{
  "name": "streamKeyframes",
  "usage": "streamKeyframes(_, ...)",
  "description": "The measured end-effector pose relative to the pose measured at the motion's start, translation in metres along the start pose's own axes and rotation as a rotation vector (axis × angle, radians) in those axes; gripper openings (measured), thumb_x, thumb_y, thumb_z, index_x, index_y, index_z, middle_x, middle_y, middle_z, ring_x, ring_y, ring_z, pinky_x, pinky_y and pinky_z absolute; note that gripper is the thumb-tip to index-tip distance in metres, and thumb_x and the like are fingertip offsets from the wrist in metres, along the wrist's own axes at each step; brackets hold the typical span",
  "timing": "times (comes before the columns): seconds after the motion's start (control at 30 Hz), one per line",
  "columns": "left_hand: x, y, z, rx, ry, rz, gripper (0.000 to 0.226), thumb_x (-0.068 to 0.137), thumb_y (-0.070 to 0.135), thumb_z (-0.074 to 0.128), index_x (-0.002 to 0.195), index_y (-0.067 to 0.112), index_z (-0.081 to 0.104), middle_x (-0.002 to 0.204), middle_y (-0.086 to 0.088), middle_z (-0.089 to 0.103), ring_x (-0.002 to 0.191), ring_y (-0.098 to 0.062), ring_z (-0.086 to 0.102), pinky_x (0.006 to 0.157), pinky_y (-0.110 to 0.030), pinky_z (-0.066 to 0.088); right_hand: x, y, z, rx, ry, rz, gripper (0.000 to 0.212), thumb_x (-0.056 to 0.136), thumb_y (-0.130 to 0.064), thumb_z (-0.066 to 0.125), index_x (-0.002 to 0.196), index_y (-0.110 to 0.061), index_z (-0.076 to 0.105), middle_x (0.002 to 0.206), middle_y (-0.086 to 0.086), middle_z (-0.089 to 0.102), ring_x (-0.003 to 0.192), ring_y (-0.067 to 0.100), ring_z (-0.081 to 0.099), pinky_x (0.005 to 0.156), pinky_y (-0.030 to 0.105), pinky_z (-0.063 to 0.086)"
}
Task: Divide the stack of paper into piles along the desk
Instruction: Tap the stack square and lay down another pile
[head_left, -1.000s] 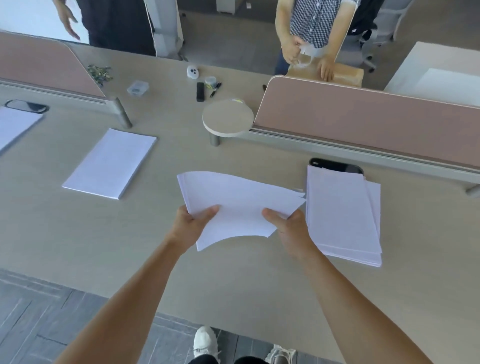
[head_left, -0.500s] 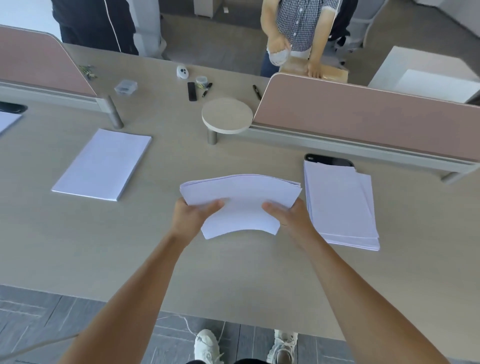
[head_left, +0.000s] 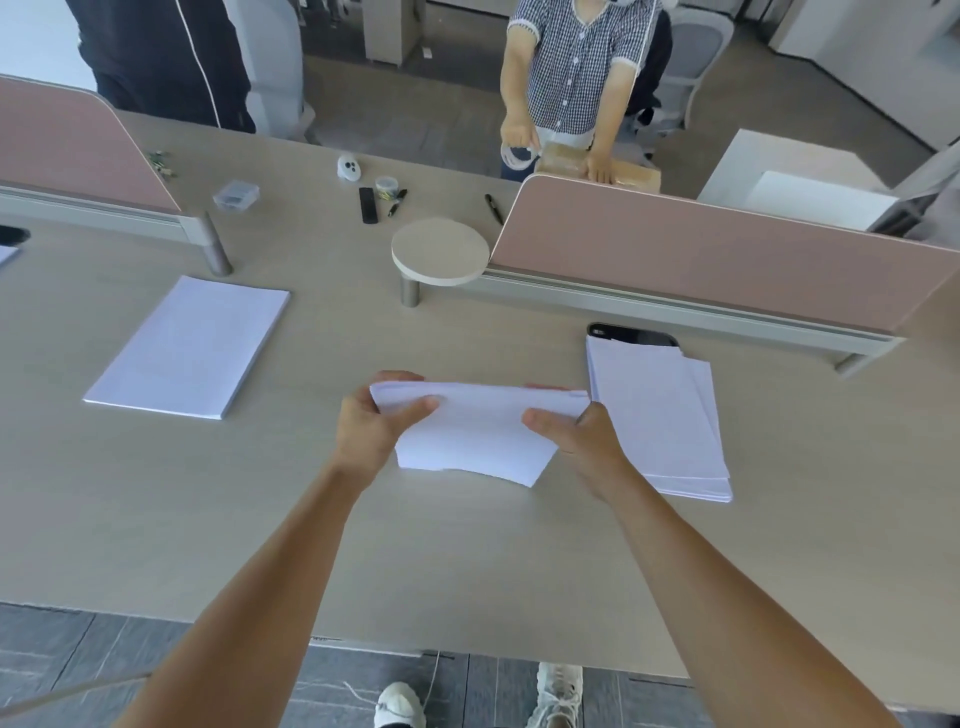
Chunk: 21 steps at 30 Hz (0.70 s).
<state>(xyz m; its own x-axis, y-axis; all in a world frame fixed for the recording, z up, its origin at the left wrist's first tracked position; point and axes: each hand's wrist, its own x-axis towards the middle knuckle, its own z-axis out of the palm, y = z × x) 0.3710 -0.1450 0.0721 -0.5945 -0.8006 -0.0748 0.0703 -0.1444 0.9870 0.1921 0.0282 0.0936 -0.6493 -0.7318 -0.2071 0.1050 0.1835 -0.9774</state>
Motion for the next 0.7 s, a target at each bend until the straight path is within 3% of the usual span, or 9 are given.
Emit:
streamKeyframes(0.07,-0.001,-0.001,0.001,0.001,-0.027,-0.006,0.059,0.053,0.036,0.086,0.100,0.004,0.070,0.089,0.002,0.075,0.084,-0.018,0.070,0.074,-0.031,0.054,0.000,0.004,-0.004,0.003,0.005,0.013,0.035,0.071,-0.018,0.085,0.105,-0.018,0.076,0.103,0.002,0.078,0.100,0.020,0.072,0.090,0.035,0.056)
streamKeyframes(0.13,-0.001,-0.002,0.008,-0.003,-0.048,-0.042,0.051,0.050,0.035,0.086,0.095,0.014,0.072,0.087,0.004,0.076,0.083,-0.018,0.071,0.075,-0.033,0.055,0.000,0.008,-0.004,0.029,0.030,0.023,0.030,0.073,-0.015,0.086,0.102,-0.012,0.077,0.102,0.005,0.078,0.099,0.022,0.073,0.090,0.038,0.054)
streamKeyframes(0.23,0.000,0.002,0.017,0.031,-0.034,-0.053,0.035,0.051,0.040,0.087,0.080,0.026,0.074,0.083,0.005,0.076,0.082,-0.019,0.070,0.082,-0.041,0.055,0.000,0.007,0.001,0.063,0.059,0.022,0.041,0.069,-0.025,0.088,0.104,-0.007,0.075,0.105,0.009,0.077,0.101,0.026,0.073,0.091,0.042,0.056)
streamKeyframes(0.3,0.002,0.006,0.018,0.041,-0.008,-0.036,0.029,0.052,0.043,0.087,0.074,0.028,0.075,0.082,0.005,0.076,0.081,-0.018,0.070,0.083,-0.042,0.055,0.000,0.000,0.001,0.074,0.074,-0.009,0.033,0.075,-0.017,0.085,0.105,-0.005,0.075,0.105,0.009,0.077,0.100,0.025,0.073,0.090,0.039,0.057)
streamKeyframes(0.4,0.002,0.012,0.015,0.049,-0.015,0.014,0.032,0.052,0.043,0.087,0.074,0.025,0.074,0.078,0.009,0.074,0.078,-0.015,0.069,0.077,-0.035,0.053,0.002,-0.009,-0.003,0.073,0.051,-0.070,0.030,0.078,-0.012,0.082,0.105,-0.003,0.074,0.104,0.008,0.077,0.097,0.023,0.073,0.085,0.033,0.058)
streamKeyframes(0.5,0.003,0.008,0.009,0.056,-0.053,0.007,0.047,0.048,0.040,0.087,0.088,0.022,0.071,0.083,0.014,0.074,0.080,-0.010,0.069,0.073,-0.028,0.053,0.004,-0.008,-0.006,0.024,0.021,-0.031,0.028,0.079,-0.010,0.081,0.106,-0.006,0.074,0.103,0.006,0.076,0.093,0.018,0.072,0.080,0.028,0.055)
streamKeyframes(0.6,0.003,0.000,0.009,0.047,-0.098,-0.045,0.051,0.052,0.035,0.089,0.098,0.019,0.073,0.098,-0.002,0.076,0.092,-0.020,0.072,0.085,-0.038,0.055,0.004,0.003,-0.005,0.032,0.020,0.014,0.024,0.080,-0.009,0.080,0.103,-0.009,0.075,0.103,0.006,0.077,0.095,0.021,0.072,0.083,0.034,0.055)
streamKeyframes(0.7,0.000,0.003,0.016,0.058,-0.063,-0.097,0.039,0.050,0.041,0.089,0.082,0.023,0.076,0.090,-0.003,0.076,0.086,-0.026,0.070,0.083,-0.044,0.053,0.003,0.005,-0.001,0.075,0.075,0.023,0.027,0.080,-0.012,0.081,0.105,-0.008,0.074,0.105,0.008,0.077,0.099,0.025,0.073,0.088,0.038,0.057)
